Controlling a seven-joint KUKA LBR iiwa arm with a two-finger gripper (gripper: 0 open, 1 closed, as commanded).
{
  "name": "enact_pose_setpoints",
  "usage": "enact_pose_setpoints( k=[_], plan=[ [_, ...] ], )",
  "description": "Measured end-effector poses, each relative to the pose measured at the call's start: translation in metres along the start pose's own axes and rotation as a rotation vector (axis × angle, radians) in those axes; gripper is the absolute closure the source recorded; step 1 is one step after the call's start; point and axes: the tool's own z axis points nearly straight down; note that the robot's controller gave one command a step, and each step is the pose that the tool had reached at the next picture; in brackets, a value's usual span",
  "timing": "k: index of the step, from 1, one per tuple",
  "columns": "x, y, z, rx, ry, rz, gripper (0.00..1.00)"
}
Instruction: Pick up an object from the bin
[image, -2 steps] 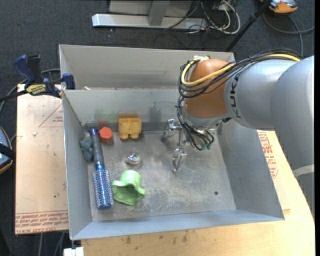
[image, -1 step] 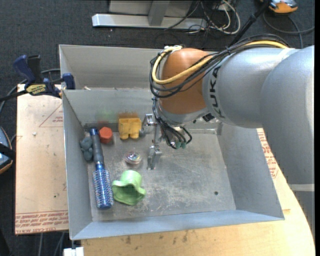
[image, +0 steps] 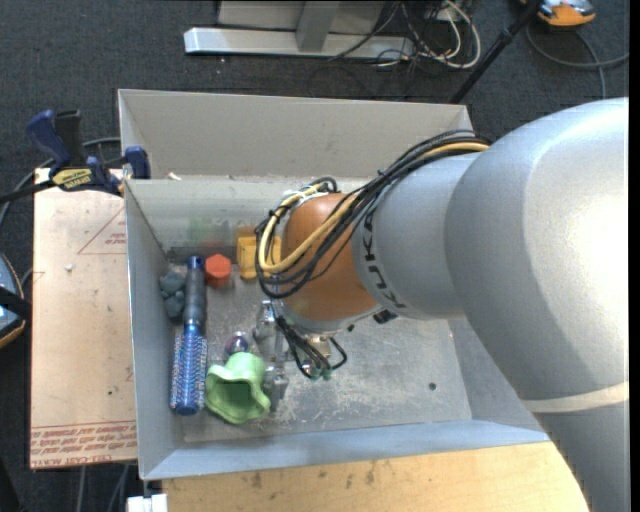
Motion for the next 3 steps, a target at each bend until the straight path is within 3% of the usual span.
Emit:
enact_pose_setpoints(
  k=[1, 2, 3],
  plan=[
    [0.016, 0.06, -0.002, 0.014, 0.002, 0.022, 0.0],
    [0.025, 0.074, -0.001, 0.016, -0.005, -0.066, 0.0],
    [0.038, 0.088, -0.057, 0.0, 0.0, -0.49, 0.0]
  ],
)
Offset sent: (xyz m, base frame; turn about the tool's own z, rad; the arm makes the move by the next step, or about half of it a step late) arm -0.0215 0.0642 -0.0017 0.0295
